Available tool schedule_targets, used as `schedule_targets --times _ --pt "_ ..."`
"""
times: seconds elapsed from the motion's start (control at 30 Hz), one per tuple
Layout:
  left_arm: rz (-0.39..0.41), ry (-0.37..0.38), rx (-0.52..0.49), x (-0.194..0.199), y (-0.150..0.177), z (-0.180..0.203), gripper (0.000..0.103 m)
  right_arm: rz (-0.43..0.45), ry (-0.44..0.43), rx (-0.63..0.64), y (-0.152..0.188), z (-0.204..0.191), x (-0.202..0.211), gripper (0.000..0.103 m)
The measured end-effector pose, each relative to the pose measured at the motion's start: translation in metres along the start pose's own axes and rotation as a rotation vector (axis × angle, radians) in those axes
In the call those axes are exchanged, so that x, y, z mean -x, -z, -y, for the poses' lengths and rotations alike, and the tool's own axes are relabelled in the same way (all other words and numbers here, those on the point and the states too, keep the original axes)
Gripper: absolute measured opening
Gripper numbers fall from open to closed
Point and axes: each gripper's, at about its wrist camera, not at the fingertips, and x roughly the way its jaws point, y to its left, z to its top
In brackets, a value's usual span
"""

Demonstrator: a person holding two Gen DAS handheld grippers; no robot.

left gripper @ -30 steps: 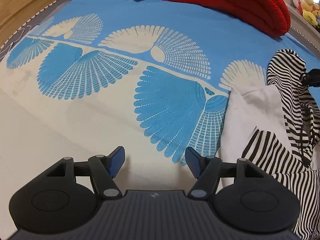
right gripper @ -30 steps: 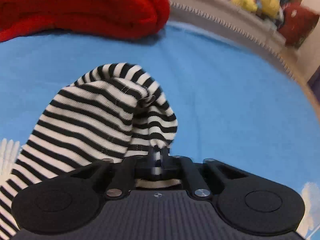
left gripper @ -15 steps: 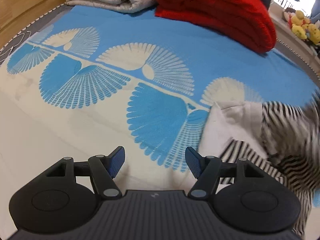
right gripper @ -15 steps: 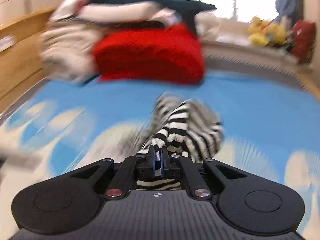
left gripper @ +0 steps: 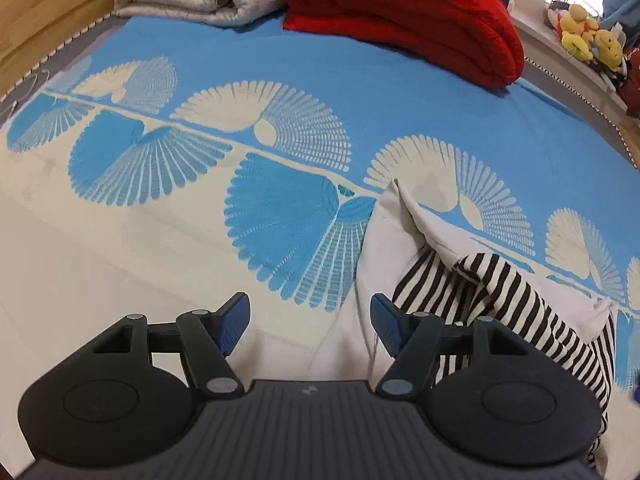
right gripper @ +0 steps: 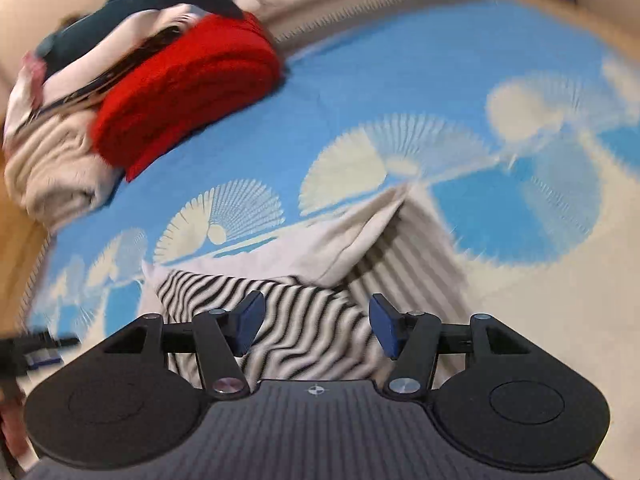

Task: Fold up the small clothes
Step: 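Lift the hood with the right gripper and fold it over the body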

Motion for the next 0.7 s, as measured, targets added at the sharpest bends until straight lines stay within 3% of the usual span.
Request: schedule_targets --times 0.07,0.13,0.23,0.33,0.4,0.53,0.57,0.6,0.63,0.7 --pt "-0.026 0.036 0.013 -0.003 0.001 0.001 0.072 -0.068 0.041 -0.062 0.006 -0.001 -0.026 0.06" --pt "-0.051 0.071 0.011 -0.006 0.003 0.006 0.072 -0.079 0.072 -0.098 0.007 -0.002 -0.035 0.06" --pt "-0.056 0.079 -0.007 -0.008 0.003 0.014 0.072 -0.108 0.011 -0.02 0.009 -0.022 -0.045 0.06" --pt "-0.055 0.062 -0.007 -0.012 0.003 0.017 0.072 -0.1 -0.036 0.239 0.017 -0.061 -0.046 0.06" --pt "-0.066 0.06 0.005 -0.015 0.003 0.017 0.072 -0.09 -0.052 0.477 0.034 -0.092 -0.044 0.06" --pt "-0.072 0.061 0.008 -0.017 0.004 0.017 0.072 -0.134 0.011 0.714 0.058 -0.118 -0.063 0.057" --pt "-0.071 0.062 0.011 -0.017 0.003 0.015 0.072 -0.147 0.044 0.756 0.063 -0.121 -0.067 0.045" --pt "-0.07 0.061 0.016 -0.017 0.003 0.014 0.072 -0.159 0.075 0.788 0.068 -0.121 -0.069 0.017" --pt "-0.07 0.058 0.019 -0.017 0.003 0.014 0.072 -0.16 0.101 0.802 0.068 -0.122 -0.069 0.002" --pt "-0.07 0.058 0.024 -0.016 0.003 0.013 0.072 -0.106 0.12 0.767 0.058 -0.121 -0.062 0.001"
